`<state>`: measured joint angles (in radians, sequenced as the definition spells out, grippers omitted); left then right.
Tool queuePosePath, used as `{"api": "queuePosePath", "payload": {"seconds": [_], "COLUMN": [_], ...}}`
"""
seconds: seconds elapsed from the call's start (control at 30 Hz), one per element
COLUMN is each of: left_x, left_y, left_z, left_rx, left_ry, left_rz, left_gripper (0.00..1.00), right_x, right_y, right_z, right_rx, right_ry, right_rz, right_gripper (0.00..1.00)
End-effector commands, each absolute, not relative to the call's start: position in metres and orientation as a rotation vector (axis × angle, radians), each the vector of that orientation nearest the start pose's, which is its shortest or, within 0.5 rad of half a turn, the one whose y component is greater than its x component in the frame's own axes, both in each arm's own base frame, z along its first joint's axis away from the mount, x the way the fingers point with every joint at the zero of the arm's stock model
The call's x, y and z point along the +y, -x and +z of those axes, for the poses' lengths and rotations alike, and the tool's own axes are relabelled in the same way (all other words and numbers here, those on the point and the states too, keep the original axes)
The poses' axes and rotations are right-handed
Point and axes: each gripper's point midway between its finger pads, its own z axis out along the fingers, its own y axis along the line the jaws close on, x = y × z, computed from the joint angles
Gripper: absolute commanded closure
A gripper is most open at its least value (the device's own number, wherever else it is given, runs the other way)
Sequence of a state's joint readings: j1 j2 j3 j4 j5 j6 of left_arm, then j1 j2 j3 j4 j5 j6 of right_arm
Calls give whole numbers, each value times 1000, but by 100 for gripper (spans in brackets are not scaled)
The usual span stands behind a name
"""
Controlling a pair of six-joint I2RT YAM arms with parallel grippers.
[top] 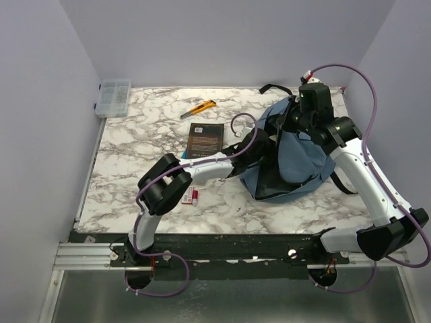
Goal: Pack the student bag
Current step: Place the book in the student bag.
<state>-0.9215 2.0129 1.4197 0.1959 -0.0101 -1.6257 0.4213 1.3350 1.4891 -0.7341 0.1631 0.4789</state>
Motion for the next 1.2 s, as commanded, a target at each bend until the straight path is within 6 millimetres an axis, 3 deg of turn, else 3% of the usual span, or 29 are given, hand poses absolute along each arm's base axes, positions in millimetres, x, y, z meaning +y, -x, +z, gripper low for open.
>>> {"api": "queuePosePath", "payload": {"seconds": [0.0,0.13,0.23,0.33,0.43,0.57,0.6,0.67,0.93,1.17], "left_x": [-544,-553,-543,-534,-521,-505,-502,-498,-487,-466], "left_y": [-353,-363,-357,-349,-341,-328,-325,-321,-295,-277], "left_z": [230,176,158,161,178,197,198,209,218,253], "left_rx": [1906,2031,2094,2145,2180,2246,2269,2270,2354,2228], "left_ry": [971,1056,1016,931,832,762,758,737,615,219], "left_rz": [-1789,-1687,-1588,-1526,-1491,-1455,-1437,-1446,-1472,-1489], "left_gripper": [100,98,70,50,35,7,4,4,7,13], "right_x": [153,142,140,131,123,114,112,109,105,100], "right_y": [-359,-361,-363,-366,-369,-372,-373,-373,-373,-364], "right_z": [324,330,323,321,325,331,332,332,325,298], "right_rx": [2094,2079,2100,2096,2088,2076,2073,2071,2086,2131], "right_ry": [-183,-168,-165,-184,-188,-195,-195,-201,-191,-134], "right_rz": [409,346,321,268,234,179,170,162,141,95], "right_gripper": [100,99,100,100,100,100,100,100,100,100]}}
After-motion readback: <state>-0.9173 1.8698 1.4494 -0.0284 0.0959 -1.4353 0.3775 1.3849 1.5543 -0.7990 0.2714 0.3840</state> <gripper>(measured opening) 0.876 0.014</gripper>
